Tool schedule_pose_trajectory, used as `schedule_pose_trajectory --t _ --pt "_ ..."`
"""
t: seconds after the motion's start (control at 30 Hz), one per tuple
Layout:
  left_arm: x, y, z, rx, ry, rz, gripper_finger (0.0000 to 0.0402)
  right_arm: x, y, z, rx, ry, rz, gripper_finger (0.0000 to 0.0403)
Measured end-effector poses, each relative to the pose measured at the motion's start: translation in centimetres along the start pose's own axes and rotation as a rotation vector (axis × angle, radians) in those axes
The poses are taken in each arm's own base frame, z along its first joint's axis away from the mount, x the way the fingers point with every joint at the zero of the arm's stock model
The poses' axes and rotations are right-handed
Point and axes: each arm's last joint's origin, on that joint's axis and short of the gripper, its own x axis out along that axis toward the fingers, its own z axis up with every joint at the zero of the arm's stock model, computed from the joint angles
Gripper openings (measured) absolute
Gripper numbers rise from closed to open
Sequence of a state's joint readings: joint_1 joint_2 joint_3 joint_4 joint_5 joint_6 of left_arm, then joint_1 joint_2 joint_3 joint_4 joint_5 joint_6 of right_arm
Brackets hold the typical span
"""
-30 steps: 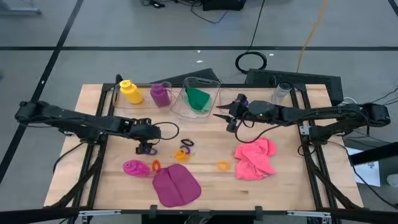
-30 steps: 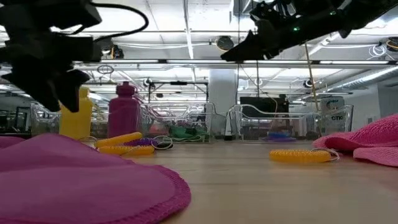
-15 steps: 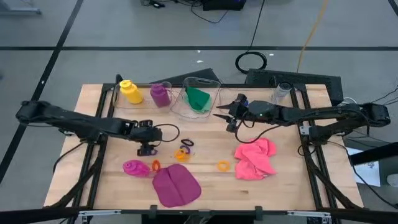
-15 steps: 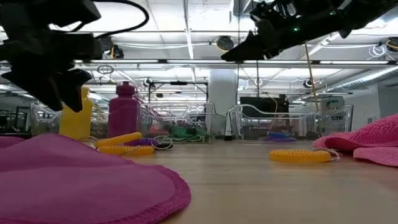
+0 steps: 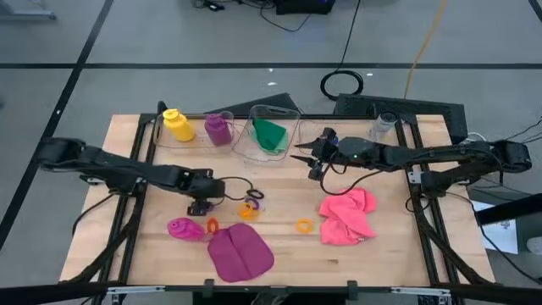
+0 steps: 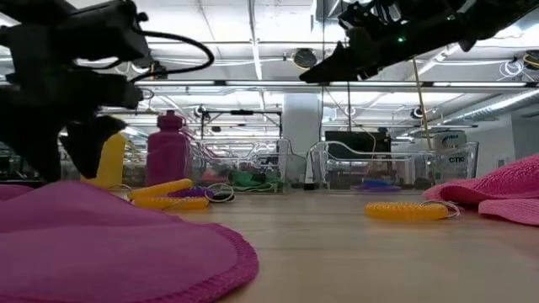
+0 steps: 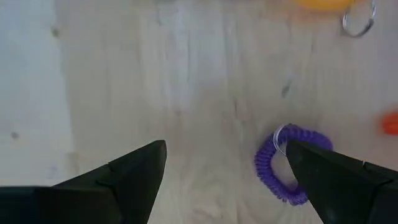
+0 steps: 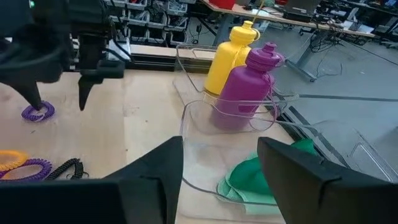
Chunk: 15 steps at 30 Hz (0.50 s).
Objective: Pick & Place Sports Items
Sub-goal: Put the purple spring keychain into the right transparent bin
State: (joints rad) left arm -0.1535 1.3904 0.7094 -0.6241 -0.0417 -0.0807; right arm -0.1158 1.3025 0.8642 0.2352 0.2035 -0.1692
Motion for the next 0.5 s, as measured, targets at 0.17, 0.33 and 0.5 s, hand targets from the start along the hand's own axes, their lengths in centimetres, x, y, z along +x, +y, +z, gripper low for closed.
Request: schedule_pose_trajectory --t 0.17,0.33,0.5 --pt "0.7 0.0 0.0 0.002 0.036 0.003 0.0278 0.0 0.0 0.0 0.0 0.0 0.0 0.0143" --pt "1.3 -0.1 -0.1 -0.002 0.063 -0.01 0.0278 0.0 0.0 0.0 0.0 0.0 0.0 0.0143" --pt "1.4 -0.1 -0.1 -0.009 0.071 -0.019 0.027 0.0 0.0 0.0 0.0 0.0 0.0 0.0144"
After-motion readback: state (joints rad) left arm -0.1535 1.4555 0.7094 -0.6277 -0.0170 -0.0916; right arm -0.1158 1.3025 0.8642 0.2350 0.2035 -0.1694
